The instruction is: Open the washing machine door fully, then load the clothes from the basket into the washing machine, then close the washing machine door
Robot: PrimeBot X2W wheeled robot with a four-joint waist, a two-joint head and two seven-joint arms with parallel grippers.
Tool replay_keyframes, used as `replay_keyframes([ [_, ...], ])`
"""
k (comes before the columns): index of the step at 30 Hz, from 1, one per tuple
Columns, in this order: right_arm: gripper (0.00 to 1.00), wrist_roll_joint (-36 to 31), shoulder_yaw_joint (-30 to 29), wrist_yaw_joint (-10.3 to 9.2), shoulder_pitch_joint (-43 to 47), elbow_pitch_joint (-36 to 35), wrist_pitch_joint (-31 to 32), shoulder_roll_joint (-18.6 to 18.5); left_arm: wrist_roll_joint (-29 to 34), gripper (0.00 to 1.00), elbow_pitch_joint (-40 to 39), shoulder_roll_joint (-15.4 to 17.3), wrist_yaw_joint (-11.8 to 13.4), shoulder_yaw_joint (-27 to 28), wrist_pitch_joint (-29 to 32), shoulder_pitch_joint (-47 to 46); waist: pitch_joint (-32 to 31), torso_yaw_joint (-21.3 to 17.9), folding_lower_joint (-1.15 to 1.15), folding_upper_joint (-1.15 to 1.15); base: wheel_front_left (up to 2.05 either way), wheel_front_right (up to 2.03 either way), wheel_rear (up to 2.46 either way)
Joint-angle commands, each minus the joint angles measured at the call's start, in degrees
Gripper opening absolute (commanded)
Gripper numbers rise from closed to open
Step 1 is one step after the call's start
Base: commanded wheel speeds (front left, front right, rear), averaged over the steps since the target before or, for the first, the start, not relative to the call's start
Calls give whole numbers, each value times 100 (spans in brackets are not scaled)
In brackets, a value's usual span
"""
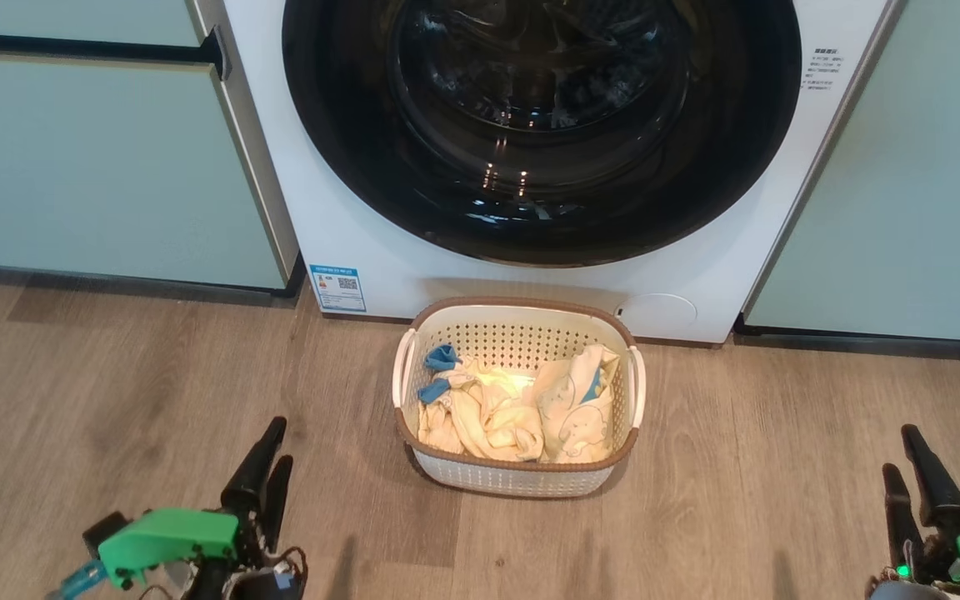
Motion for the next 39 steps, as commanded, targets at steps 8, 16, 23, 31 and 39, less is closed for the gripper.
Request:
replay_keyframes([
  [8,100,-327,166,-6,-358,-233,-253,-263,407,100,-354,203,-19,-100,-296,-388,11,1,0,0,0,0,0],
  [16,100,-1353,313,-7,-467,-41,-521,-448,1448,100,-333,337,-22,-166,-557,-452,24,1,0,0,0,0,0],
  [23,100,-2504,195,-8,-539,-49,-648,-364,2658,100,-443,250,-19,-48,-677,-467,45,1,0,0,0,0,0],
  [31,100,-3550,175,-9,-542,-148,-767,-336,3699,100,-586,213,-14,-5,-795,-454,47,3,0,0,0,0,0],
  [39,100,-4644,200,-10,-541,-157,-902,-358,4707,100,-737,214,-3,-82,-930,-421,37,3,0,0,0,0,0],
])
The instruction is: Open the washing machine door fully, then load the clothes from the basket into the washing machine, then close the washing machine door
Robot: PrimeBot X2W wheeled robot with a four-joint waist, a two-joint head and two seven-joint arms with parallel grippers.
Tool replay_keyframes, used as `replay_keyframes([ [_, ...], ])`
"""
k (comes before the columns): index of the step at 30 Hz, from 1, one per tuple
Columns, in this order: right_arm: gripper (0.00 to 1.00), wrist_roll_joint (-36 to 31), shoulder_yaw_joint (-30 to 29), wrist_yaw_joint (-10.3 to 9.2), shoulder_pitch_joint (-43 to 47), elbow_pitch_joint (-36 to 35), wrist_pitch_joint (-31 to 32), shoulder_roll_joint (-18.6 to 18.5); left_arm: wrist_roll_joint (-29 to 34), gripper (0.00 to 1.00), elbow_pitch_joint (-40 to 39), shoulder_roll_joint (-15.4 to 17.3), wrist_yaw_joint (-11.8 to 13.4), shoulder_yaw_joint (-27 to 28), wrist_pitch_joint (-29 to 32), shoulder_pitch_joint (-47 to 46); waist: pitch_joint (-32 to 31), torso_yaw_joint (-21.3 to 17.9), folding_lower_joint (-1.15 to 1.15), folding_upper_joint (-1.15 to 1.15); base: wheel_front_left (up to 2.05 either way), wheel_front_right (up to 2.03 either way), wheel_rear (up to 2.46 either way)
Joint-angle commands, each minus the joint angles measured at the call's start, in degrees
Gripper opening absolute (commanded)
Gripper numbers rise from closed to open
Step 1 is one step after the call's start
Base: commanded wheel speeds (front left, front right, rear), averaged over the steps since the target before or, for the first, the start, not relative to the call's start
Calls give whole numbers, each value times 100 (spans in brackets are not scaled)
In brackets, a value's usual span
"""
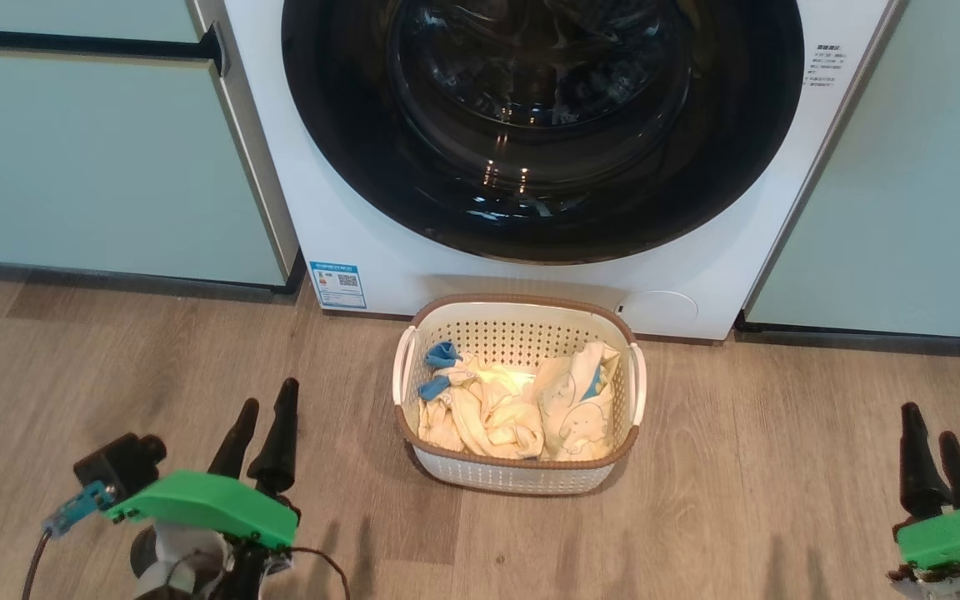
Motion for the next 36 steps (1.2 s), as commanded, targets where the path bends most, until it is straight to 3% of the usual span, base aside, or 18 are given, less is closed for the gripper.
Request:
replay_keyframes([
  [1,100,-214,31,-9,-322,-195,-106,-82,182,100,-229,75,-2,71,-61,-292,-2,-1,0,0,0,0,0],
  [18,100,-2162,140,-12,-364,-317,-393,-64,1563,100,-293,143,41,-67,-348,-278,-10,2,0,0,0,0,0],
  [36,100,-3582,276,-14,-388,-429,-680,-25,2685,100,-149,150,85,-125,-635,-343,13,8,0,0,0,0,0],
])
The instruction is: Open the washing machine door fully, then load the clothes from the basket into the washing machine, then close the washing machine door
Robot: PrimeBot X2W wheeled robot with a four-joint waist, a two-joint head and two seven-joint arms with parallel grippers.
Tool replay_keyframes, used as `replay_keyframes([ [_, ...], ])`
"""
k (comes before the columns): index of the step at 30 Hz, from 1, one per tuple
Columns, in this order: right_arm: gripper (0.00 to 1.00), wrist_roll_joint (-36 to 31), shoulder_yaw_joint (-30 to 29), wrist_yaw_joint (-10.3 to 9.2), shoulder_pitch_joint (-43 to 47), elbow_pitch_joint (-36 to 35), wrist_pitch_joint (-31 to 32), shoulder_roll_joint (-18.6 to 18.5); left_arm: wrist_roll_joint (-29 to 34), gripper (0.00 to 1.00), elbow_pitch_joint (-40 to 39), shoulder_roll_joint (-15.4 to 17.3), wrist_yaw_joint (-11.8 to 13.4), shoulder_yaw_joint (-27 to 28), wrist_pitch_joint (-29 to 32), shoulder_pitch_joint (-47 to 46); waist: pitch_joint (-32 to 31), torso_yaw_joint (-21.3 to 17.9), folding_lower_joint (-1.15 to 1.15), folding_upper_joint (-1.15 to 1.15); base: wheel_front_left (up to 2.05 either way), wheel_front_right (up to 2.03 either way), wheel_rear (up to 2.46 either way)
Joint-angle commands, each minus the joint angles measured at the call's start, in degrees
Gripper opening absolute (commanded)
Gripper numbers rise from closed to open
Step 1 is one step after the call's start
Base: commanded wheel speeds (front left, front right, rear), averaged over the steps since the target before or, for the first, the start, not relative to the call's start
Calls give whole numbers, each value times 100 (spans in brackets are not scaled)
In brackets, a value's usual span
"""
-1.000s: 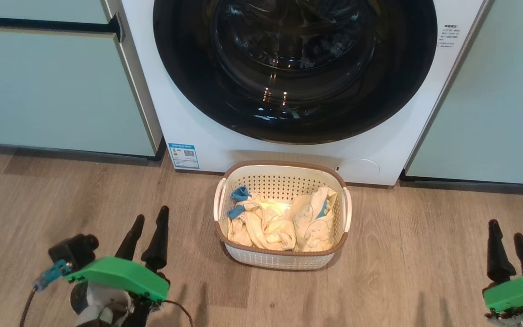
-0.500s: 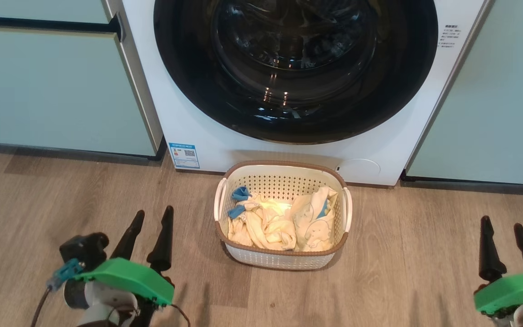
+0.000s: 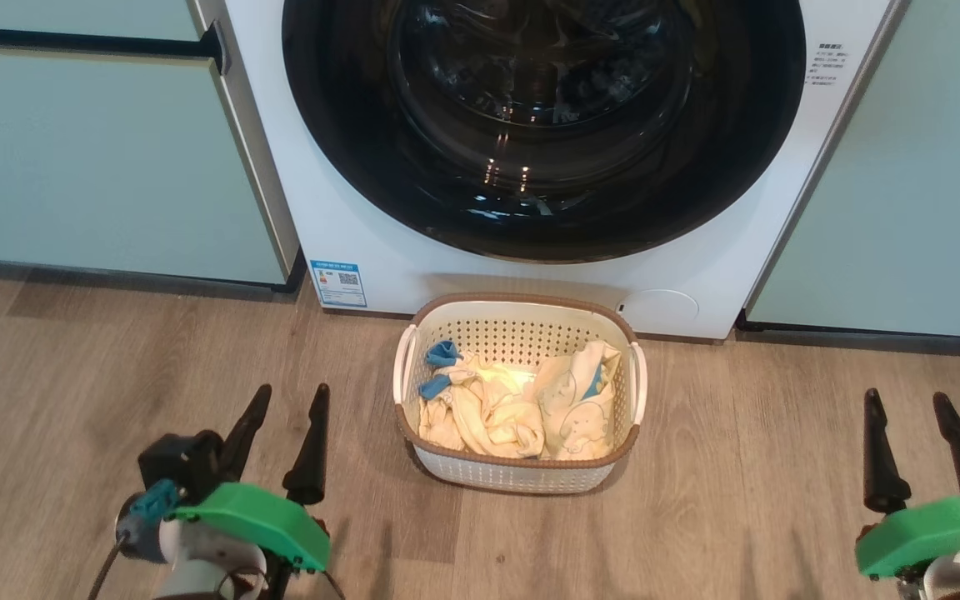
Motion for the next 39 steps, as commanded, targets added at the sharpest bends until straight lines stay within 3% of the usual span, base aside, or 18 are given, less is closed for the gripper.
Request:
replay_keyframes([
  [1,100,-192,99,-16,-371,-217,-91,-32,172,100,-167,93,27,170,-91,-349,1,1,0,0,0,0,0],
  [21,100,-1558,-43,-19,-426,-410,-429,68,1451,100,-114,87,50,199,-429,-485,71,-9,0,0,0,0,0],
  [39,100,-1016,-304,-19,-394,-316,-430,163,1339,100,11,25,68,321,-430,-518,60,3,0,0,0,0,0],
])
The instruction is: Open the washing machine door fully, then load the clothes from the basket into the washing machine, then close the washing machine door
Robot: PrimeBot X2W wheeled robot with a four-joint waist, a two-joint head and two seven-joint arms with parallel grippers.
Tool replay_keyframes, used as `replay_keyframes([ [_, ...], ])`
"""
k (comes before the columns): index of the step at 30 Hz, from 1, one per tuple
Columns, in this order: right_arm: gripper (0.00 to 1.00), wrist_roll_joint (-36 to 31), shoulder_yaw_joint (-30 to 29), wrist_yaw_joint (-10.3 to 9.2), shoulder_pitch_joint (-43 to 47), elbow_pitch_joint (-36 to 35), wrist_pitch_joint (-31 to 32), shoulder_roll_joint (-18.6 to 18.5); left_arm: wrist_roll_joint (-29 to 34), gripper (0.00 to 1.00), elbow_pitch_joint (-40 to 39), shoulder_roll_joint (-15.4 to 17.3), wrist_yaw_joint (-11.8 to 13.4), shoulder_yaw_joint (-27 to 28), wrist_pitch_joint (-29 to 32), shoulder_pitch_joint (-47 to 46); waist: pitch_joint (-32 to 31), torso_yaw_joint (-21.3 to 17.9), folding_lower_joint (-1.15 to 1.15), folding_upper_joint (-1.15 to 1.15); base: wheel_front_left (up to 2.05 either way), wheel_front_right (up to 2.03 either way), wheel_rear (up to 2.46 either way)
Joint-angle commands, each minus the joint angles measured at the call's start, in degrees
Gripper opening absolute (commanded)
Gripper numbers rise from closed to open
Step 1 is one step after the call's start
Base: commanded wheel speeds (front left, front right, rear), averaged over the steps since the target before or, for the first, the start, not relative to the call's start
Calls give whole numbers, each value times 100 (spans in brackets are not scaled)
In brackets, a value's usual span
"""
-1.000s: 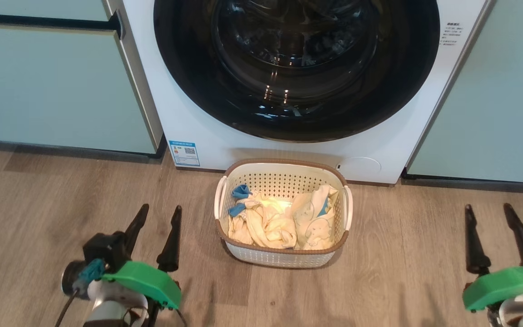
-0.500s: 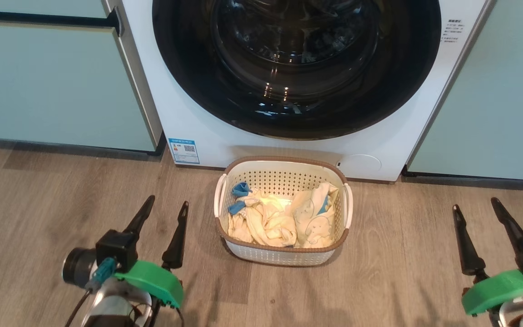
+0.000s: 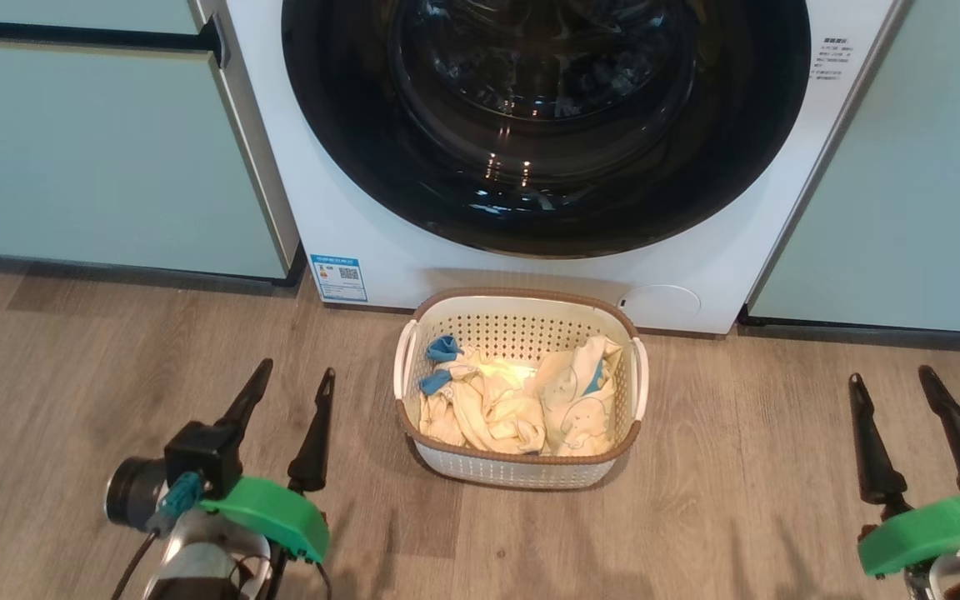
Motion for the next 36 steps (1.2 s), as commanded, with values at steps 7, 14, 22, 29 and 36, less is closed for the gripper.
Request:
replay_keyframes([
  [7,100,153,70,-19,-304,-125,-79,-10,-55,100,-112,32,21,227,-36,-294,-8,-5,0,0,0,0,0],
  [14,100,215,63,-19,-301,-98,-79,-9,-49,100,-76,21,20,246,-36,-299,-11,-14,0,0,0,0,0],
  [22,100,211,45,-19,-304,-113,-79,-9,-26,100,-45,20,15,266,-36,-304,-6,-27,0,0,0,0,0],
  [29,100,236,21,-19,-301,-129,-79,-9,31,100,-26,30,18,256,-36,-308,-4,-26,0,0,14,15,-29],
  [36,100,259,9,-19,-309,-138,-79,-8,60,100,-30,40,17,257,-36,-317,19,-34,0,0,67,67,-134],
])
